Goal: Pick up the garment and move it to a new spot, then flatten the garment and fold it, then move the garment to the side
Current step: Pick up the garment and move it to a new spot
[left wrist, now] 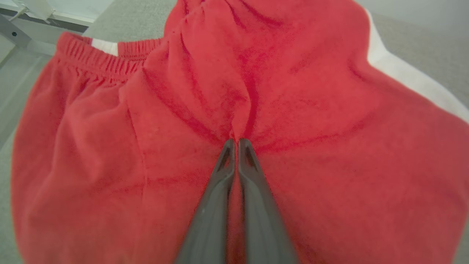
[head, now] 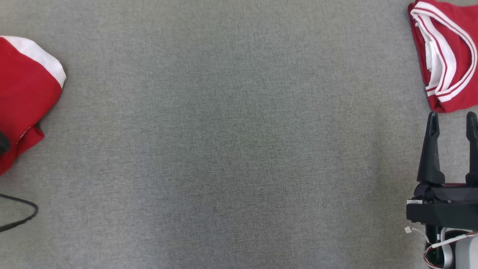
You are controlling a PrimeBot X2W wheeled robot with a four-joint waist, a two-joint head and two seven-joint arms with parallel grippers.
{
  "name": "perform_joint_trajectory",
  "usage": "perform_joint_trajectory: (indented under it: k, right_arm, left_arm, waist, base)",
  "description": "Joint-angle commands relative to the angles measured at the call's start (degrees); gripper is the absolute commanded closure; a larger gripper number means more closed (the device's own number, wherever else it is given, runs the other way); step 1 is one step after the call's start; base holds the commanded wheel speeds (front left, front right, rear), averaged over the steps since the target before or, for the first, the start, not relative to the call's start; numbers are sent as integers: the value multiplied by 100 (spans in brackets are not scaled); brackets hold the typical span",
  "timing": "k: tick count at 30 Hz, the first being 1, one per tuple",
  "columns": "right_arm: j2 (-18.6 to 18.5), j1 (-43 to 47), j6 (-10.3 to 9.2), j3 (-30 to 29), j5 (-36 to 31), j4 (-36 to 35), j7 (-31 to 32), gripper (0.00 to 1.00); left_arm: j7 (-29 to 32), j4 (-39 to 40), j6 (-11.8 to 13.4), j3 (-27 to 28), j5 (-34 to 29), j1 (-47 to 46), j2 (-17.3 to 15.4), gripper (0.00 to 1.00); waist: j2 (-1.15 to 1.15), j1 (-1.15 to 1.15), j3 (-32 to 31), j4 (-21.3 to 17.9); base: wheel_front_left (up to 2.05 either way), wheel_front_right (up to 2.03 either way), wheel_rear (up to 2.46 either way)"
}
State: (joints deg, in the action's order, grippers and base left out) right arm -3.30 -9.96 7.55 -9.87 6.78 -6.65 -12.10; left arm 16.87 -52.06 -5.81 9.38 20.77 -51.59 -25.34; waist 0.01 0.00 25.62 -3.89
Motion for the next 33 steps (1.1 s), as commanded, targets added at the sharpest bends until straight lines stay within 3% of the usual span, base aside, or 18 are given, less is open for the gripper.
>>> perform_joint_trajectory:
  k: [1, 10, 19, 27, 30, 33]
  right_arm:
    - [13, 13, -14, 9, 5, 42, -27, 0]
    - [30, 113, -14, 95, 129, 356, -140, 0]
    - [41, 194, -14, 137, 257, 654, -241, 0]
    - [44, 288, -14, 227, 500, 878, -298, 0]
    - [45, 282, -14, 230, 559, 947, -305, 0]
    - [44, 274, -14, 226, 646, 955, -311, 0]
  left_arm:
    - [-275, 87, 41, -27, -93, 32, -99, 100]
    - [-1350, 715, -3, -258, -342, -296, -257, 100]
    - [-1494, 1803, -115, -833, -475, -760, -53, 100]
    - [-1112, 3178, -169, -1683, -233, -1166, 521, 100]
    - [-980, 3462, -167, -2011, -138, -1255, 826, 100]
    - [-941, 3605, -161, -2415, 11, -1232, 1347, 100]
  waist:
    - [-1, 0, -125, 33]
    - [-1, 0, -705, 108]
    - [-1, 0, -1174, -20]
    - [-1, 0, -1406, -450]
    - [-1, 0, -1431, -652]
    - [-1, 0, -1441, -960]
  base:
    - [0, 0, 0]
    - [0, 0, 0]
    - [0, 0, 0]
    - [0, 0, 0]
    - [0, 0, 0]
    - [0, 0, 0]
